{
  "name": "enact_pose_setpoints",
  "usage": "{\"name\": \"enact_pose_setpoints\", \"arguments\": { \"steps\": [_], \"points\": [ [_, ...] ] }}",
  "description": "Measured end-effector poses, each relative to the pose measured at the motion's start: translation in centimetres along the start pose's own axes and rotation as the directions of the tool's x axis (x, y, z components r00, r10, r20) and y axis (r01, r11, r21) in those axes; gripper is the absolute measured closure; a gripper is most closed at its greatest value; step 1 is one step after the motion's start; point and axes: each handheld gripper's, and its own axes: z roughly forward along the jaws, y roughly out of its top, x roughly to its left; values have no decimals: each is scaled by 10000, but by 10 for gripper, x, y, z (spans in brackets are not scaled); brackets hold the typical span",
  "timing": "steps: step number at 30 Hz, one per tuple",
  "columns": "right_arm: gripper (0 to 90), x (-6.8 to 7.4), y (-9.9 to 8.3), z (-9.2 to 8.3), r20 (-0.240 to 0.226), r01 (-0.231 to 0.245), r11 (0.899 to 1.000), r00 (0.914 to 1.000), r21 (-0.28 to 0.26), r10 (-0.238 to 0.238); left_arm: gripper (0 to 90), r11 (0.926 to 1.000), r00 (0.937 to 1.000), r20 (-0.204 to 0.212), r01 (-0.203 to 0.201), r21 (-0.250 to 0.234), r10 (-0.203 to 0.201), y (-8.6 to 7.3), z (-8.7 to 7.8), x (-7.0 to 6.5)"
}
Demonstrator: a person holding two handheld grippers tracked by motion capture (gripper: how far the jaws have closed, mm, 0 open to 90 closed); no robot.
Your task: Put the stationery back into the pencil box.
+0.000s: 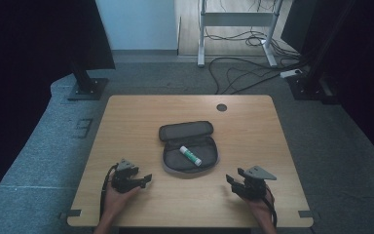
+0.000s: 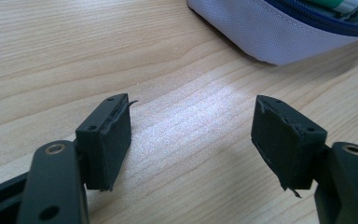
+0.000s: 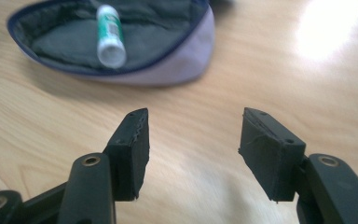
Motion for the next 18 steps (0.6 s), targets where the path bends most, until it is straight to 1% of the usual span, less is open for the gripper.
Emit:
{"name": "enact_pose_setpoints", "arguments": {
  "steps": [2,4,6,8,12,18],
  "points": [
    [413,-5,-7,-2,66,-146,9999,9999,93,145,290,10000,10000,-17,-15,-18,15,0,0,0],
    [412,-7,-9,-3,102,-179,9998,9998,122,178,289,10000,10000,-13,-8,-29,8,0,0,0],
    [411,-11,-15,-7,195,-354,9992,9992,178,351,287,10000,10000,-17,-21,-43,20,0,1,-1],
    [406,-13,-18,-9,278,-343,9990,9990,274,336,285,10000,10000,-25,-51,-67,51,0,1,-1],
    [404,-14,-19,-11,337,-415,9988,9986,276,405,284,9999,9999,-83,-85,-71,85,-1,1,-1],
    [402,-14,-18,-9,335,-370,9987,9988,344,359,284,9999,9999,-88,-89,-83,88,-1,2,-2]
  ]
}}
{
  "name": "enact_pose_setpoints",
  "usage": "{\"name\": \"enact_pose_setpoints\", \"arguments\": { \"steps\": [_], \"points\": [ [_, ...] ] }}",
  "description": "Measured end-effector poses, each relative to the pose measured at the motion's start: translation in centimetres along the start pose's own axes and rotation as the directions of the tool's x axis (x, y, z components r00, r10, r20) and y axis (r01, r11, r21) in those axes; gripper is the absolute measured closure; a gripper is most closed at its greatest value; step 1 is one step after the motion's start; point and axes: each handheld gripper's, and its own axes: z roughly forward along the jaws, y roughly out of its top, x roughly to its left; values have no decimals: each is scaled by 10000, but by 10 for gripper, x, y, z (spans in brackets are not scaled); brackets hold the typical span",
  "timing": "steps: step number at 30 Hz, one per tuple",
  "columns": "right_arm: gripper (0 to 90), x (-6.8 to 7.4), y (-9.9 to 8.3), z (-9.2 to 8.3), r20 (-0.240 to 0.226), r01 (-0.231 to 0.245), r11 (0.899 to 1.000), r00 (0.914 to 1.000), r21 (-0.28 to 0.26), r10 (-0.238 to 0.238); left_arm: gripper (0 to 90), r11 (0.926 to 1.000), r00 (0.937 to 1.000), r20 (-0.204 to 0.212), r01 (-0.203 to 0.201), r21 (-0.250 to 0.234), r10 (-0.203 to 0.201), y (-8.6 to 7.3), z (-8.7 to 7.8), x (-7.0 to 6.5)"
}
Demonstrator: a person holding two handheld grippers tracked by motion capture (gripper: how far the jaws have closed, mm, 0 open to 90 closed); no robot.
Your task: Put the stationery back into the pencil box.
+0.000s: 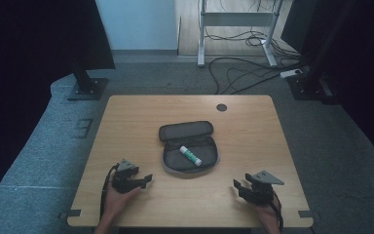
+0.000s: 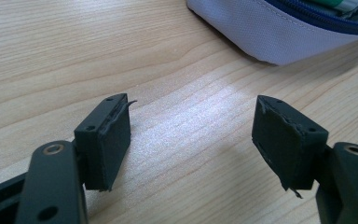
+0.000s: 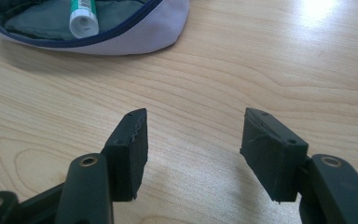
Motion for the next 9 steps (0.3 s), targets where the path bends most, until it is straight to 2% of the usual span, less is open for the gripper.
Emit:
{"name": "enact_pose_setpoints", "arguments": {
  "steps": [9],
  "points": [
    [370,-1,1,2,-15,-140,9996,9999,231,141,281,10000,10000,-44,-87,-25,87,0,1,-1]
  ]
}}
